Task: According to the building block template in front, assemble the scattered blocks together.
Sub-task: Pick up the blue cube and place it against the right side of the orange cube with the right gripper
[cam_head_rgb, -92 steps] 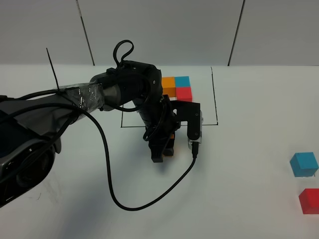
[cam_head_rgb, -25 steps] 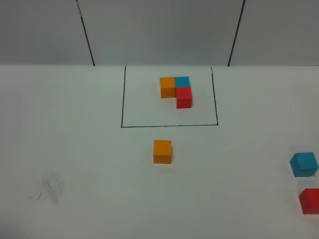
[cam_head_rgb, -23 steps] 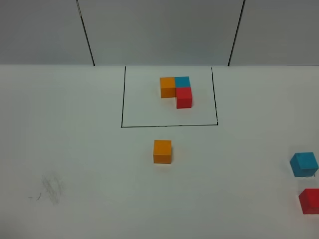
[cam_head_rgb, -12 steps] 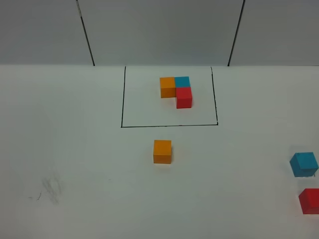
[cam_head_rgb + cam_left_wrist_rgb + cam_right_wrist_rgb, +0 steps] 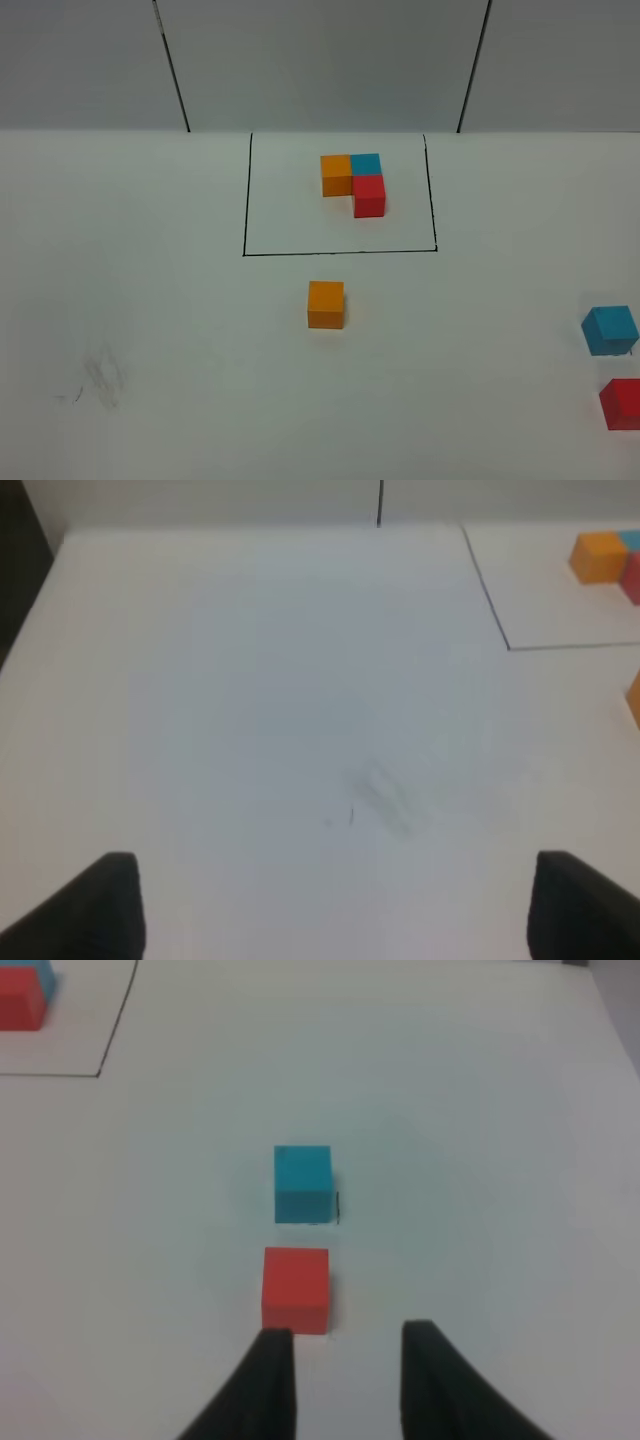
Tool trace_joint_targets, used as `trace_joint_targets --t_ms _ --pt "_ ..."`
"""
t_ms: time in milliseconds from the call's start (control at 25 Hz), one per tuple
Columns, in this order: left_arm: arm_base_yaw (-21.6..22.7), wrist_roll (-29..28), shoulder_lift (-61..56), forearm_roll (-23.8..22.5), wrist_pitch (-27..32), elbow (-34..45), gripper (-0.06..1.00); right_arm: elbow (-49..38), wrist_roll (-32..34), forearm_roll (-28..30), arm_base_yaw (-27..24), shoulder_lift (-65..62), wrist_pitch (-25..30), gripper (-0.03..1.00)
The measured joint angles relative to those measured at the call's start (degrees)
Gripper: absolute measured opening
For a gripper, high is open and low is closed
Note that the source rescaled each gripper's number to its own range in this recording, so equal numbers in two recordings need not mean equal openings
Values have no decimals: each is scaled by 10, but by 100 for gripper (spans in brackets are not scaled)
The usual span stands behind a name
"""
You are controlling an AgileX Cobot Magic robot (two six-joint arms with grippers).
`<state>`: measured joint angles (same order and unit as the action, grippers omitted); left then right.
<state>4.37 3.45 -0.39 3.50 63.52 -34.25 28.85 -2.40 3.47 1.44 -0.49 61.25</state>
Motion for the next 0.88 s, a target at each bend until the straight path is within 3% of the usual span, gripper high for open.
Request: trace_joint_targets --t_ms 200,880 --pt "0 -23 0 -8 -14 52 72 0 0 0 0 0 0 0" --pt "0 -29 -1 -9 -23 53 66 0 0 0 0 0 0 0"
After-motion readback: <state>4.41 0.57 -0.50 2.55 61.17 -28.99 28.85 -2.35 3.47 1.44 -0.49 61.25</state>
